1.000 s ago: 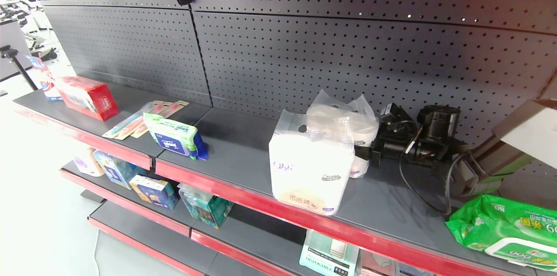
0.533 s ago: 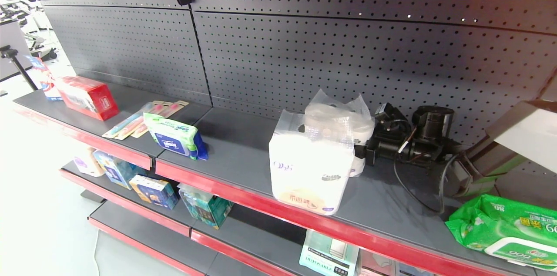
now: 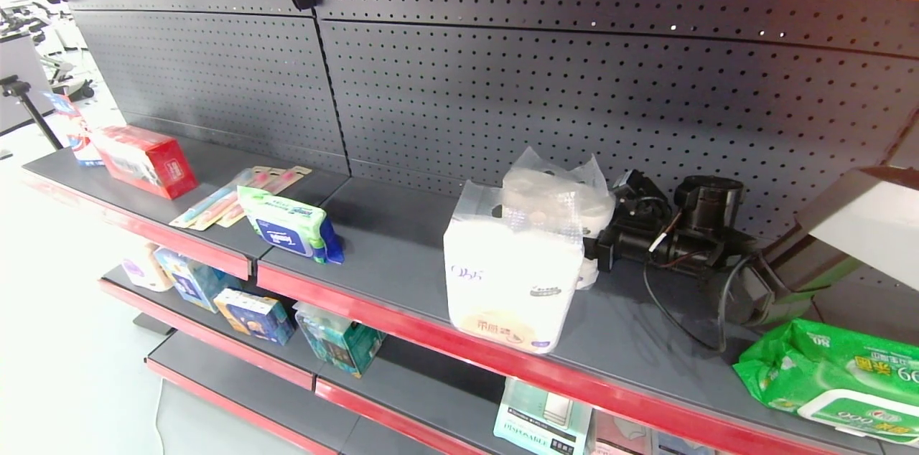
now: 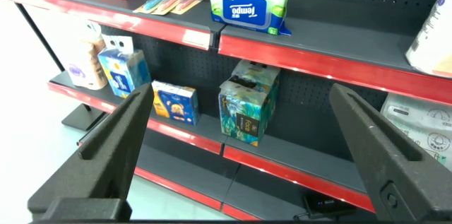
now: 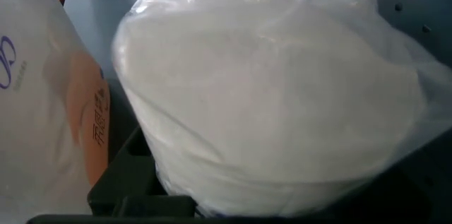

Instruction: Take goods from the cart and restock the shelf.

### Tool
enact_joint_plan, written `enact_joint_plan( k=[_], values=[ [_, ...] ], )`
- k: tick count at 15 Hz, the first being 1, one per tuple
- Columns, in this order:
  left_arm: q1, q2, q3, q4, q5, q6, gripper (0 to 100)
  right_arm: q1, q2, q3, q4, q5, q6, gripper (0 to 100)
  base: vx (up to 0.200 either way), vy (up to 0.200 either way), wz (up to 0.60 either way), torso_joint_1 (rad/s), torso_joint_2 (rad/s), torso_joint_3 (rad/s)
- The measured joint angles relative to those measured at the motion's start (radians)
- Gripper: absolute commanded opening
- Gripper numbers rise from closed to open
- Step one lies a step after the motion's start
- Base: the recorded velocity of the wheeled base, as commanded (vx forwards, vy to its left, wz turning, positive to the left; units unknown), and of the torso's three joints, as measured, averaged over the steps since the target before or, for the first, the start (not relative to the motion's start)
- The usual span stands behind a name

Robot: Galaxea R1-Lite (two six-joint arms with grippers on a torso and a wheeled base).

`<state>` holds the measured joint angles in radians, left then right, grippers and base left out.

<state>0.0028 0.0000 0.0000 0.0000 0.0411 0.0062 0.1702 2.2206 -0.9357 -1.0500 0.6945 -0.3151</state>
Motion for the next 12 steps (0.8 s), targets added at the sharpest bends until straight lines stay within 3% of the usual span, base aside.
enact_joint_plan(
  k=[12],
  values=[
    [0.000, 0.000, 0.000, 0.000, 0.000, 0.000, 100, 0.026, 0.010, -0.011, 0.002, -0.006, 0.002, 0, 0.000, 0.000, 0.00, 0.000, 0.00, 0.000]
  ],
)
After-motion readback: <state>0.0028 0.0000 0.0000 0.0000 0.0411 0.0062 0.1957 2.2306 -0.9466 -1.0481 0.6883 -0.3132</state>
